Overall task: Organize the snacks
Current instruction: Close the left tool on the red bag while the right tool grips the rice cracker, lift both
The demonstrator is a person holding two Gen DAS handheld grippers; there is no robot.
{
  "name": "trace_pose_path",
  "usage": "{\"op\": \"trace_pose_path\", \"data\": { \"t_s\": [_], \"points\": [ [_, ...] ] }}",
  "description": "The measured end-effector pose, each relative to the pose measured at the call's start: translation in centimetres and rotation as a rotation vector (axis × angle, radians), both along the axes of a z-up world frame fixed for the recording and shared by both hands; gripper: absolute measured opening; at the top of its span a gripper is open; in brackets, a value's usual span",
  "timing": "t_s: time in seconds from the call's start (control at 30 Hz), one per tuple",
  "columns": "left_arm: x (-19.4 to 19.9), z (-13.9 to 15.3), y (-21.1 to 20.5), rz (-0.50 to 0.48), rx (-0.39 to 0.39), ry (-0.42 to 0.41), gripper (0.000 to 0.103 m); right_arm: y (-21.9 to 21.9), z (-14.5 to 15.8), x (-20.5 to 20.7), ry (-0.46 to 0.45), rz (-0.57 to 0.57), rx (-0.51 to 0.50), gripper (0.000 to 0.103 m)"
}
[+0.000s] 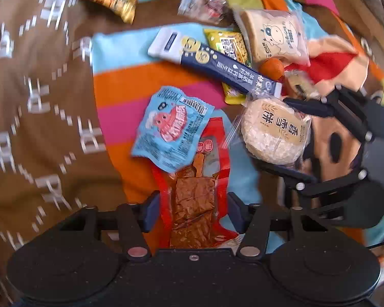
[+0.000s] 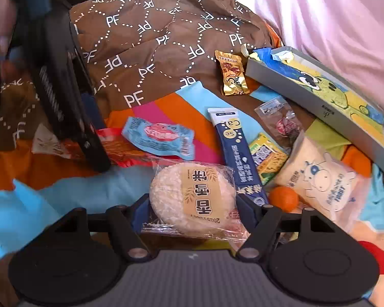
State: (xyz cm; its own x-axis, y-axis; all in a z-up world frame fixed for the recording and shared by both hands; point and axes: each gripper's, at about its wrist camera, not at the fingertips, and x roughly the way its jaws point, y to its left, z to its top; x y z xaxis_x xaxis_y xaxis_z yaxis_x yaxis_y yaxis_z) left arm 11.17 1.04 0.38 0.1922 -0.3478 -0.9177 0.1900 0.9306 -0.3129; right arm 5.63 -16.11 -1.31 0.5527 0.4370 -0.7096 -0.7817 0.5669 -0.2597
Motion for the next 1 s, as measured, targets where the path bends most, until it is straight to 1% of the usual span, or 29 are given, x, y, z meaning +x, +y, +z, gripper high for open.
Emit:
{"op": "trace_pose_path", "data": {
  "t_s": [0.1, 0.17, 0.3, 0.37, 0.43, 0.53, 0.6, 0.73, 0.8, 0.9, 1.0],
  "points": [
    [-0.1, 0.2, 0.5, 0.040, -0.074, 0.058, 0.052, -0.4, 0.7, 0.0, -0.019, -0.006, -0.005, 0.074],
    [-0.3, 0.3, 0.5, 0.038, -0.090, 0.062, 0.051, -0.6, 1.1, 0.2, -0.025, -0.015, 0.000, 0.074],
    [-1.0, -0.3, 0.1, 0.029, -0.081, 0.050, 0.049, -0.8, 1.1, 0.3, -0.011, -0.039, 0.013, 0.074],
    [-1.3, -0.8, -0.2, 0.009, -0.067, 0.026, 0.049, -1.0, 0.8, 0.4, 0.002, -0.046, 0.014, 0.074],
    [-1.5, -1.2, -0.4, -0.013, -0.052, -0.010, 0.055, -1.1, 0.6, 0.2, 0.004, -0.049, 0.008, 0.074],
    [-1.8, -1.8, -1.0, -0.035, -0.026, -0.036, 0.062, -1.3, 0.6, 0.0, 0.004, -0.054, 0.004, 0.074],
    [-1.8, -2.1, -1.4, -0.046, -0.010, -0.052, 0.063, -1.4, 0.5, 0.1, 0.011, -0.063, 0.007, 0.074],
    [-2.1, -1.7, -1.8, -0.056, 0.007, -0.076, 0.059, -1.9, 0.2, 0.2, 0.033, -0.086, 0.017, 0.074],
    [-2.3, -1.5, -1.6, -0.065, -0.011, -0.075, 0.057, -2.1, 0.3, 0.1, 0.034, -0.090, 0.021, 0.074],
    [-2.8, -1.3, -1.3, -0.075, -0.058, -0.059, 0.054, -2.3, 0.3, 0.0, 0.042, -0.090, 0.023, 0.075],
    [-3.3, -0.9, -1.4, -0.092, -0.063, -0.076, 0.048, -2.4, 0.3, -0.1, 0.049, -0.089, 0.025, 0.075]
  ]
}}
